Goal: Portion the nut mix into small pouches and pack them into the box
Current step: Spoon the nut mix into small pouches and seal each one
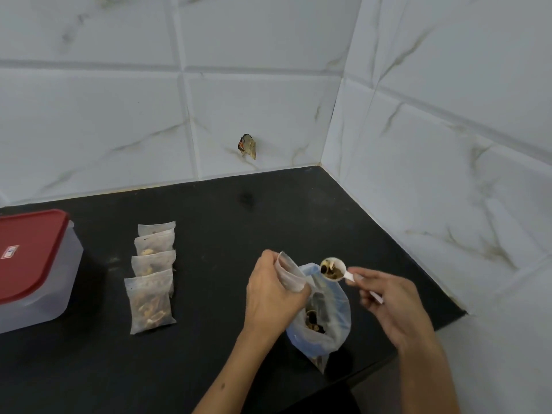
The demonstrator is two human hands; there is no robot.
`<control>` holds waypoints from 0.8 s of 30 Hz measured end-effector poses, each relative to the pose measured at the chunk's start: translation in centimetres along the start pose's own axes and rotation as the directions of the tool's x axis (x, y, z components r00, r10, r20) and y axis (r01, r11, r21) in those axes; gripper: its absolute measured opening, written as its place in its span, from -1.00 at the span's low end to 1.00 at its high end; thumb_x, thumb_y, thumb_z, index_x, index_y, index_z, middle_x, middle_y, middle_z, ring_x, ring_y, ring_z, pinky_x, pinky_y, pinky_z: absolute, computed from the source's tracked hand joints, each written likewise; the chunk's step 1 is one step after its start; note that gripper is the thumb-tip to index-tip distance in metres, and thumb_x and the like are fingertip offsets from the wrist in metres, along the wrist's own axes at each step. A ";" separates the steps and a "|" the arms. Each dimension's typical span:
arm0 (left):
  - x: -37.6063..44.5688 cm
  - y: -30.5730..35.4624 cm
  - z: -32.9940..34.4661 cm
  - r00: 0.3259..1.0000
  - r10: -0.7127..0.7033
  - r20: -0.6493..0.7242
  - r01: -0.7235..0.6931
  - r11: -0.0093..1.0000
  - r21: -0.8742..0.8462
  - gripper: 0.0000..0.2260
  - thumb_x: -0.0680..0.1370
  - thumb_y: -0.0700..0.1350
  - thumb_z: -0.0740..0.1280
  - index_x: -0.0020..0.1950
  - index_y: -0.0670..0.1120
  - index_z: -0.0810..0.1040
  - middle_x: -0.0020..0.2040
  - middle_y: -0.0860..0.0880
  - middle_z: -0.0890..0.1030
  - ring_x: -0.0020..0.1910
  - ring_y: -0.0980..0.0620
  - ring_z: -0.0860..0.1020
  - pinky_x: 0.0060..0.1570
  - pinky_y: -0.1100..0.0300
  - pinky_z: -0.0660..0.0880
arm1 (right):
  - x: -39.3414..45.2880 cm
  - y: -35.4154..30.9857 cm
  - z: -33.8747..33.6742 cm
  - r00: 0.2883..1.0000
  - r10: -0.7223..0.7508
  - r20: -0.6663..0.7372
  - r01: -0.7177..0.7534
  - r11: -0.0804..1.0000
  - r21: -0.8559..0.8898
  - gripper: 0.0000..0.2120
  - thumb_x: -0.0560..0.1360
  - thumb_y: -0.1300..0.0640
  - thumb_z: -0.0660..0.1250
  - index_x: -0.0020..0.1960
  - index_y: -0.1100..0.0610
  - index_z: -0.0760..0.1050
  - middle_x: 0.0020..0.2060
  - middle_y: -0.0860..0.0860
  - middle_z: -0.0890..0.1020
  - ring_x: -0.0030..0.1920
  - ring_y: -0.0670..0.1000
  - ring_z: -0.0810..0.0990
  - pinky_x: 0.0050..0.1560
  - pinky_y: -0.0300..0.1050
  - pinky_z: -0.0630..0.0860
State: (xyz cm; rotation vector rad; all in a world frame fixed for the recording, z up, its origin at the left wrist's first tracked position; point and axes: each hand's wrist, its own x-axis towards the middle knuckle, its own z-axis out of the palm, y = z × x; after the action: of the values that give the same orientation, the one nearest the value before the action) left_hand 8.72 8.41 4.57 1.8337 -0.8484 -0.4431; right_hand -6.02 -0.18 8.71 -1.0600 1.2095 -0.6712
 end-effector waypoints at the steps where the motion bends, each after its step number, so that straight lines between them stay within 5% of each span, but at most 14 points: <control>1: -0.1 0.3 0.1 0.999 0.043 0.003 -0.044 0.999 0.023 -0.73 0.39 -0.09 0.46 -0.09 0.04 0.37 -0.13 0.05 0.51 -0.18 0.14 0.52 -0.26 0.30 0.49 | -0.7 -0.7 0.4 0.999 -0.053 0.007 0.053 0.999 0.006 -0.83 0.47 0.38 0.29 -0.07 0.24 0.64 -0.19 0.14 0.67 -0.25 -0.03 0.50 -0.21 -0.18 0.47; 4: -0.3 0.9 0.4 0.996 0.084 0.031 -0.084 0.996 0.009 -0.73 0.40 -0.10 0.45 -0.10 0.05 0.36 -0.15 0.06 0.53 -0.19 0.13 0.53 -0.25 0.28 0.51 | -2.8 -2.1 1.9 0.966 -0.250 0.062 0.256 0.958 -0.131 -0.79 0.45 0.35 0.34 -0.14 0.09 0.67 -0.29 0.00 0.69 -0.31 -0.13 0.57 -0.26 -0.27 0.48; 7: -0.3 1.0 0.5 0.995 0.082 0.062 -0.077 0.994 -0.080 -0.70 0.38 -0.05 0.49 -0.07 0.03 0.37 -0.16 0.06 0.56 -0.21 0.14 0.55 -0.28 0.29 0.51 | -4.3 -2.3 3.3 0.885 -0.419 0.201 0.464 0.771 -0.435 -0.76 0.45 0.28 0.38 -0.13 -0.07 0.66 -0.25 -0.16 0.69 -0.17 -0.25 0.63 -0.17 -0.36 0.51; 12: -0.3 0.8 0.0 0.996 0.086 0.031 -0.079 0.981 -0.180 -0.68 0.35 -0.12 0.49 -0.06 -0.02 0.38 -0.21 0.08 0.55 -0.27 0.26 0.53 -0.33 0.39 0.45 | -5.6 -2.1 4.6 0.793 -0.527 0.307 0.588 0.527 -0.613 -0.78 0.47 0.29 0.35 -0.06 0.01 0.68 -0.22 -0.12 0.67 -0.18 -0.13 0.62 -0.13 -0.42 0.48; 24: -0.6 0.6 -1.1 0.996 0.094 0.013 -0.086 0.955 -0.285 -0.69 0.38 -0.14 0.51 -0.05 -0.09 0.41 -0.26 0.10 0.55 -0.32 0.27 0.51 -0.36 0.37 0.44 | -6.4 -2.4 5.6 0.821 -0.511 0.254 0.537 0.542 -0.646 -0.77 0.47 0.29 0.36 0.01 0.03 0.66 -0.09 -0.07 0.69 -0.09 -0.16 0.63 -0.11 -0.45 0.49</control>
State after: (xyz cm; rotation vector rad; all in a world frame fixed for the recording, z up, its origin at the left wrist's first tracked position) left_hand 8.81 9.47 5.53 1.5217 -0.8359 -0.5043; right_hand -2.02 6.08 13.58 -2.1445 1.1247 -0.6445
